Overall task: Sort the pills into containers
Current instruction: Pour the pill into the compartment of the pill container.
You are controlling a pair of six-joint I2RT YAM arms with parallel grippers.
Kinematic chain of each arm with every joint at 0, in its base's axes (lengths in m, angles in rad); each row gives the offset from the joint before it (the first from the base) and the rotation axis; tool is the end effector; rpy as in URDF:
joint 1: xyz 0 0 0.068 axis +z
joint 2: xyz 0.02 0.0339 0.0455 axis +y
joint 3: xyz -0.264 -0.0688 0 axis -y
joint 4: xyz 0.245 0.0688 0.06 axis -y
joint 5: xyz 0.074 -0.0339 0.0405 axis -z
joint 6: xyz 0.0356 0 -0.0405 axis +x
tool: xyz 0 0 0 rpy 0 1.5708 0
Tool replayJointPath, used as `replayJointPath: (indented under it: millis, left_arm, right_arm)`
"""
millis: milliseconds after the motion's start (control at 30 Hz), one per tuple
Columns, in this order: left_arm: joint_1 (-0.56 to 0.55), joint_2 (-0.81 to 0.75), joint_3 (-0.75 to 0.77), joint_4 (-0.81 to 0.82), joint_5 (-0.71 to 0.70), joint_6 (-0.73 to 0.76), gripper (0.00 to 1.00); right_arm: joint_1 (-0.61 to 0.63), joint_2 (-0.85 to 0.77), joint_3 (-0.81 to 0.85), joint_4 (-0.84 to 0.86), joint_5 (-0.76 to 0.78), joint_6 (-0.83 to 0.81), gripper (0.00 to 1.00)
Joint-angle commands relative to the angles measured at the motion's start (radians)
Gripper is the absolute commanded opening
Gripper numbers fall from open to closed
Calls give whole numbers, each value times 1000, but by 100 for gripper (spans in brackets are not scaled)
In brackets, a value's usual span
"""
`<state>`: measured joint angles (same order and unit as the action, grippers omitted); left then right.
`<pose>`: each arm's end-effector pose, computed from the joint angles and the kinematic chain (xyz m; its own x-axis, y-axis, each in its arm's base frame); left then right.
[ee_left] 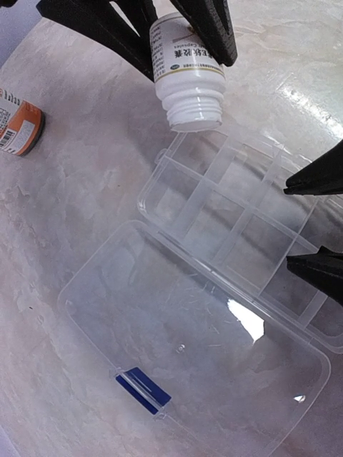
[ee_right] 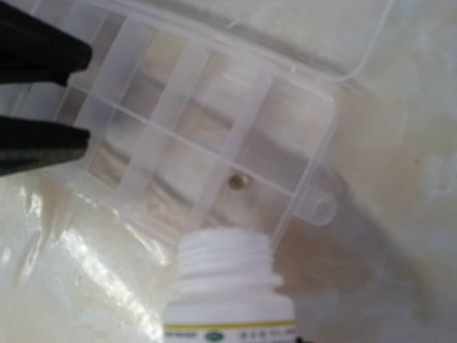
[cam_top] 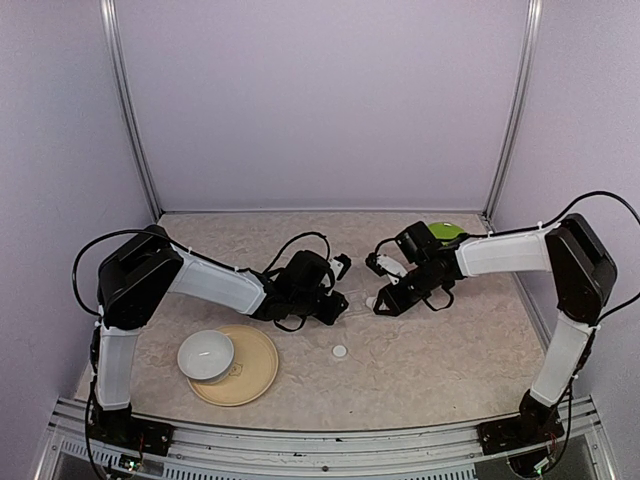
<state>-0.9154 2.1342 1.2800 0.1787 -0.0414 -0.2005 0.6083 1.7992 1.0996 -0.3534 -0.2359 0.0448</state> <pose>0.2771 -0.3580 0.1229 -0.5273 0.3594 -0.7699 0.6811 0.7206 -0.1301 0.2904 0.2123 0.1644 -0.7415 -0.4633 -0.4854 -0.6180 0.7533 0.2250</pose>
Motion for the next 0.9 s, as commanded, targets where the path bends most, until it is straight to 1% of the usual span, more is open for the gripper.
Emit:
replayJointPath:
  millis: [0, 433, 700, 867]
  left_arm:
    - [3, 44, 2, -67, 4, 6, 28]
    - [3, 43, 1, -68, 4, 6, 28]
    - [3, 46, 3, -68, 3, 7, 28]
    - [3, 46, 4, -68, 4, 8, 28]
  right_arm:
    - [13, 21, 24, -66, 24, -5, 0]
    - [13, 34, 52, -103, 20, -8, 0]
    - [15, 37, 46, -96, 14, -12, 0]
    - [15, 31, 26, -62, 16, -20, 0]
